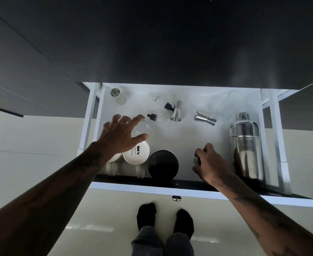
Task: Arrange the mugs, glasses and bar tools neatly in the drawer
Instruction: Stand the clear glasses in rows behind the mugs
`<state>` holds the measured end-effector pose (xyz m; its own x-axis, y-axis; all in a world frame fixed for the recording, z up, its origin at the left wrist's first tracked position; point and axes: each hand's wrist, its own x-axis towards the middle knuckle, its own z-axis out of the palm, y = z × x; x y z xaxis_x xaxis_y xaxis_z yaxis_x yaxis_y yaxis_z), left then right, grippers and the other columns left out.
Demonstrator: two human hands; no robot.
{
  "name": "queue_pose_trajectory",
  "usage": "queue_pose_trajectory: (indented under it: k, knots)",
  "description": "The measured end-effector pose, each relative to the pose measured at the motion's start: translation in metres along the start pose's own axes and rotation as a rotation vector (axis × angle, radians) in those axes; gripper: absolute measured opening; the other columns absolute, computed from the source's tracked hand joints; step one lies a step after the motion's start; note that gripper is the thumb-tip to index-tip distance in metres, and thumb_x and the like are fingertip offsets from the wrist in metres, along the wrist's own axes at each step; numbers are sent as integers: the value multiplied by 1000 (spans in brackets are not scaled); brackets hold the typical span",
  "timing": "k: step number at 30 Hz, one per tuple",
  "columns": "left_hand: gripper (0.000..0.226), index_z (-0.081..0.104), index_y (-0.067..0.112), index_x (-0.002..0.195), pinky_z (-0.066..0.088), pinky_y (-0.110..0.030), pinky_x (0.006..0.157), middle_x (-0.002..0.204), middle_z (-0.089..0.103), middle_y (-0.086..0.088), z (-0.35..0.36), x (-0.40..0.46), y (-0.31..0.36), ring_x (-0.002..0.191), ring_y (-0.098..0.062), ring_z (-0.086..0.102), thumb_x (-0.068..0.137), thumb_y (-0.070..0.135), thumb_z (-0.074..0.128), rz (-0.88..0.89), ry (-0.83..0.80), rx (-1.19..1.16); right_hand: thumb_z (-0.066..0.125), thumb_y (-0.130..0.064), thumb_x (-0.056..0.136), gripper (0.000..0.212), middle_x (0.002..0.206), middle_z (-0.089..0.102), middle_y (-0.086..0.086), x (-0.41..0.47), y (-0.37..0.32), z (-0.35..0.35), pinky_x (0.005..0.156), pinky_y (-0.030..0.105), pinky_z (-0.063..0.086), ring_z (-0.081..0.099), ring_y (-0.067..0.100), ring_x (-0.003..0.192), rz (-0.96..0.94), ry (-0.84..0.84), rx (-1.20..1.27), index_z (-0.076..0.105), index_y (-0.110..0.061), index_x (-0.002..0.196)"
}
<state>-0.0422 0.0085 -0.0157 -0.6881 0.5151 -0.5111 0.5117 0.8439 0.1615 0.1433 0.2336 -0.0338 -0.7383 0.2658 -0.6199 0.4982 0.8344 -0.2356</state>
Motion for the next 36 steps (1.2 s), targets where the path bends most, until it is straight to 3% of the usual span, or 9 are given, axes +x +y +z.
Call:
queue_pose_trajectory:
  k: [3, 6, 9, 13, 17, 22, 27, 33, 36]
  knots:
    - [76, 18, 43, 148, 19, -60, 114, 156, 38, -4, -1, 7, 2, 147, -37, 20, 82, 74, 41, -22, -63, 19, 75, -42, 77, 71, 133, 43, 11, -9, -4, -13, 89, 37, 50, 55, 32, 115, 31, -67, -28, 42, -26, 139]
    - [90, 9, 40, 153, 9, -56, 119, 161, 27, -5, -4, 10, -2, 151, -33, 9, 79, 78, 41, -14, -96, -26, 66, -41, 82, 60, 134, 50, 8, -30, 6, -42, 91, 37, 48, 55, 31, 119, 71, 147, 81, 46, -30, 138]
    - [88, 28, 26, 151, 22, -54, 116, 154, 38, -13, -10, -4, 8, 146, -35, 26, 77, 71, 44, 7, 160, -135, 58, -36, 88, 41, 127, 57, 11, -48, 46, -78, 89, 36, 47, 58, 33, 113, 294, 399, 182, 58, -20, 125]
    - [40, 66, 11, 115, 49, -45, 93, 111, 66, -13, -4, -29, 64, 106, -34, 59, 86, 35, 52, 212, 550, -327, 57, -42, 88, 51, 121, 65, 19, -39, 82, -96, 88, 37, 49, 61, 37, 111, 530, 294, 123, 57, -5, 122]
    - [37, 72, 14, 102, 51, -41, 81, 102, 66, -10, 26, -34, 120, 98, -32, 62, 79, 35, 53, 338, 390, -193, 62, -43, 83, 54, 117, 64, 17, -20, 64, -84, 78, 34, 47, 63, 35, 105, 470, 185, 7, 58, -4, 120]
    - [35, 71, 13, 104, 50, -43, 82, 109, 65, -12, 45, -29, 125, 104, -33, 61, 77, 33, 60, 344, 285, -95, 63, -22, 87, 52, 141, 42, 20, 31, 37, -98, 97, 44, 46, 45, 35, 126, 220, 453, -39, 47, -11, 135]
    - [24, 70, 15, 99, 50, -39, 80, 107, 64, -7, 41, -46, 117, 103, -27, 59, 82, 25, 56, 384, 367, -244, 70, -29, 77, 75, 162, -1, 20, 90, 47, -93, 113, 52, 29, 11, 41, 148, -23, 243, -745, 35, -31, 144]
    - [20, 72, 14, 100, 51, -37, 87, 108, 68, -6, 16, -70, 40, 102, -20, 58, 83, 21, 64, 273, 556, -300, 78, -29, 71, 69, 154, 32, 11, 106, 48, -97, 102, 45, 42, 26, 34, 144, -169, 241, -984, 48, -25, 133]
    - [20, 71, 14, 103, 55, -40, 86, 107, 69, -6, 7, -72, 1, 102, -26, 62, 84, 18, 64, 121, 573, -343, 83, -10, 60, 68, 119, 65, 12, 110, 48, -98, 88, 44, 46, 58, 36, 115, -261, 225, -969, 55, -12, 122]
